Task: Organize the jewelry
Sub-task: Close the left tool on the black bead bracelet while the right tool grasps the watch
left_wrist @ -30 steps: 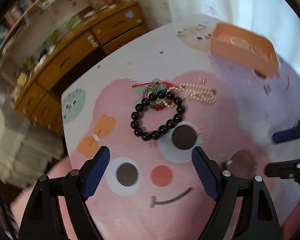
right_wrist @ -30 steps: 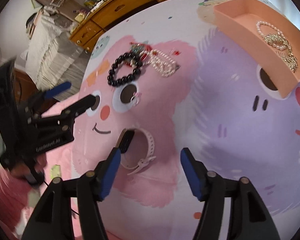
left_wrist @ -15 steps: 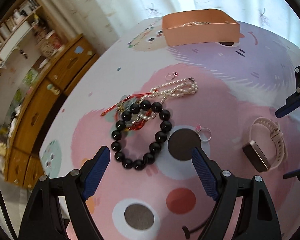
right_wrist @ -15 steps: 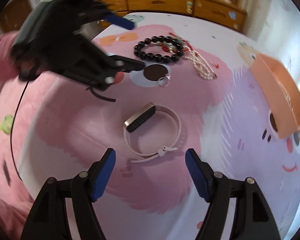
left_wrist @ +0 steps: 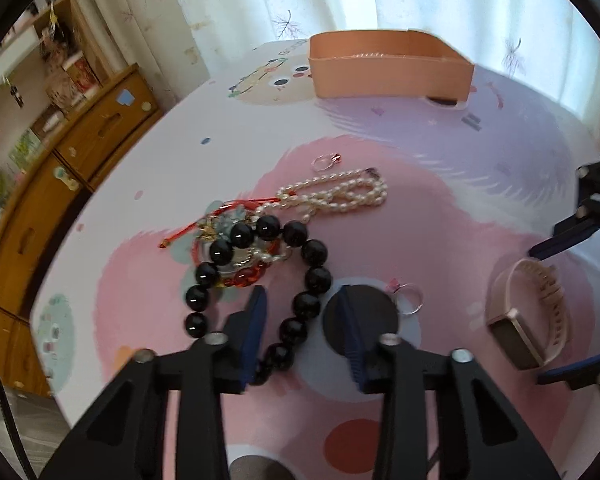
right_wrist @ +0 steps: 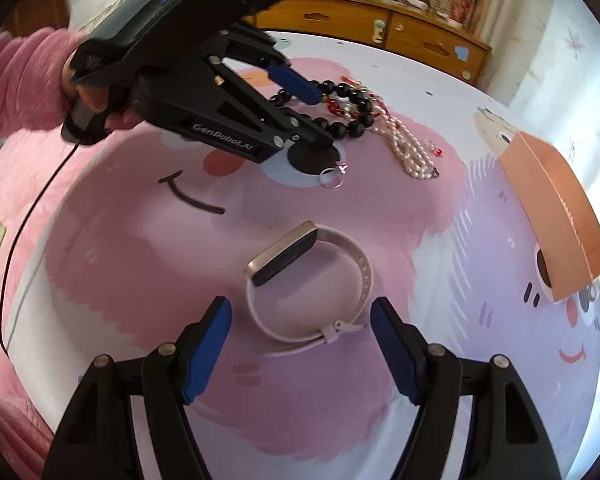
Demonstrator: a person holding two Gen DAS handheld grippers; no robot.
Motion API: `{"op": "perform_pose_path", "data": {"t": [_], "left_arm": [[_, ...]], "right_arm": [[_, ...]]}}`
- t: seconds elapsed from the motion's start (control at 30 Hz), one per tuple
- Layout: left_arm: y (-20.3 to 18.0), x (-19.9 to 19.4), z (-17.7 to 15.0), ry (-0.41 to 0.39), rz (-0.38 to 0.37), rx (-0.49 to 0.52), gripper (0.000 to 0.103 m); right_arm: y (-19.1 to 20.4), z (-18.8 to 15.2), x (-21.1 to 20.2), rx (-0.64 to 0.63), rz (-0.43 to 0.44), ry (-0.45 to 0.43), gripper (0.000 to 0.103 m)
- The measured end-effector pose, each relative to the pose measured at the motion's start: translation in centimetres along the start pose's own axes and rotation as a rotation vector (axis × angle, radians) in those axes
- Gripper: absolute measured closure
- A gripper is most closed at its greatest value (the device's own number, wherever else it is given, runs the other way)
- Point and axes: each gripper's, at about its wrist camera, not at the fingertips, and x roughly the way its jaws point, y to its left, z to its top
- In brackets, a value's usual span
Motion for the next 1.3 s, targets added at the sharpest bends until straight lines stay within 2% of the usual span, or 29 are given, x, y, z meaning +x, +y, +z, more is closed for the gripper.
{"op": "perform_pose_path", "data": {"t": [0.17, 0.23, 0.3, 0.4, 0.53, 0.6, 0.8, 0.97, 1.3], "left_arm": [[0.9, 0.3, 0.0, 0.002, -0.060, -0.067, 0.078], [1.4, 0.5, 0.0, 0.002, -0.100, -0.101, 0.088], [1.7, 0.6, -0.1, -0.005, -0.110, -0.133, 0.090], [1.6, 0.6, -0.2, -0.014, -0.098, -0.137, 0.090], [1.8, 0.5, -0.4, -0.012, -0.093, -0.194, 0.090], [1.8, 0.3, -0.4, -0.010, -0.100, -0.215, 0.090], [1.6, -0.8, 0.0, -0.032, -0.070, -0.263, 0.090], [1.9, -2.9, 0.8, -0.061, -0.041, -0.352, 0.090], [3.0, -8.3, 3.7, -0.152, 0.024, -0.481, 0.090]], "right_arm": [[-0.4, 0.3, 0.4, 0.024, -0.020, -0.005, 0.031], [-0.6, 0.3, 0.5, 0.040, -0.010, -0.004, 0.031], [-0.7, 0.4, 0.5, 0.049, -0.004, -0.009, 0.031], [-0.8, 0.6, 0.7, 0.063, -0.006, -0.025, 0.031], [-1.1, 0.8, 0.9, 0.088, -0.003, -0.035, 0.031], [-1.4, 1.0, 0.8, 0.099, 0.006, -0.046, 0.041], [-2.5, 1.2, 0.8, 0.152, 0.034, -0.055, 0.054], [-3.6, 1.3, 0.6, 0.207, 0.058, -0.050, 0.058], [-7.0, 1.8, -1.0, 0.358, 0.093, -0.089, 0.058]]}}
